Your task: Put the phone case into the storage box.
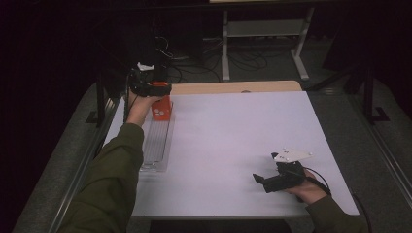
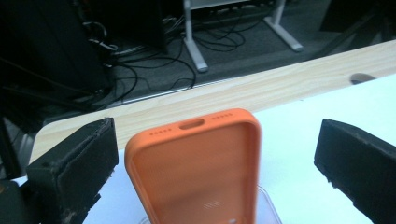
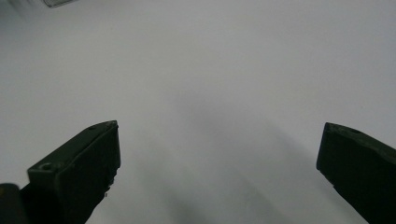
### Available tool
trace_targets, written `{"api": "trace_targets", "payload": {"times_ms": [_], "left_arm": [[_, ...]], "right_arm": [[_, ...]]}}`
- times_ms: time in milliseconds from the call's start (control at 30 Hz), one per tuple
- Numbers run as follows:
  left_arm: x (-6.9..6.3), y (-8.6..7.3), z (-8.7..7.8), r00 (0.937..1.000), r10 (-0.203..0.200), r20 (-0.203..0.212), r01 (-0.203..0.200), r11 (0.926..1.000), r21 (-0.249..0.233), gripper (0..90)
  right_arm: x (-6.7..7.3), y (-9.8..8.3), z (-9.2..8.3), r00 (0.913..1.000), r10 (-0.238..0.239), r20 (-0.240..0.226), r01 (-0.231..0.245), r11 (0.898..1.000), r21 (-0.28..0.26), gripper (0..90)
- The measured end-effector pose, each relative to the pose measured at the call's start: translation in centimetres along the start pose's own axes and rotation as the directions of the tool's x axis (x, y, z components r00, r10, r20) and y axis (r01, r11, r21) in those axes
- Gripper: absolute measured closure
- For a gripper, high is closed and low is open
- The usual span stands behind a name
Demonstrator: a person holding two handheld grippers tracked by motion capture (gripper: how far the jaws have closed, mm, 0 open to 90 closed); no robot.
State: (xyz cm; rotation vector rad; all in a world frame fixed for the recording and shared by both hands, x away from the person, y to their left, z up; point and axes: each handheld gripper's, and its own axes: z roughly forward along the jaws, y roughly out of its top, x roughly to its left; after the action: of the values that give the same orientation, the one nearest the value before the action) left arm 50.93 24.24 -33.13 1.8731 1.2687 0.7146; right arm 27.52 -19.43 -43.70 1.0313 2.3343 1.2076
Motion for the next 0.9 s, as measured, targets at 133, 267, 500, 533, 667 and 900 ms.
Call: {"api": "trace_targets", "payload": {"times_ms": [133, 267, 500, 533, 667, 900], "left_arm": [[0.0, -0.5, -0.9, 0.9988, -0.007, 0.049, 0.007, 0.9999, -0.008, 0.0], [0.2, -1.1, -2.0, 0.9953, -0.005, 0.097, 0.006, 0.9999, -0.012, 0.0], [0.1, -2.3, -3.5, 0.9813, 0.018, 0.191, -0.017, 0.9998, -0.008, 0.0], [0.0, -2.5, -3.7, 0.9794, 0.021, 0.201, -0.020, 0.9998, -0.008, 0.0], [-0.4, -3.2, -4.6, 0.9649, 0.051, 0.258, -0.047, 0.9987, -0.020, 0.0], [-1.6, -4.6, -6.3, 0.9394, 0.079, 0.334, -0.062, 0.9962, -0.061, 0.0]], "right_arm": [[0.0, 0.0, -0.1, 0.9999, 0.013, -0.006, -0.013, 1.000, -0.001, 0.0], [0.0, 0.0, -0.1, 1.0000, 0.004, -0.005, -0.004, 1.000, -0.009, 0.0], [-0.1, 0.2, -0.2, 0.9999, 0.011, -0.003, -0.011, 1.000, -0.004, 0.0], [-0.2, 0.2, -0.3, 1.0000, 0.006, 0.000, -0.006, 1.000, -0.010, 0.0], [-0.3, 0.3, -0.4, 1.0000, 0.003, 0.006, -0.003, 1.000, -0.018, 0.0], [-0.5, 0.4, -0.7, 0.9999, 0.012, 0.010, -0.012, 1.000, -0.020, 0.0]]}}
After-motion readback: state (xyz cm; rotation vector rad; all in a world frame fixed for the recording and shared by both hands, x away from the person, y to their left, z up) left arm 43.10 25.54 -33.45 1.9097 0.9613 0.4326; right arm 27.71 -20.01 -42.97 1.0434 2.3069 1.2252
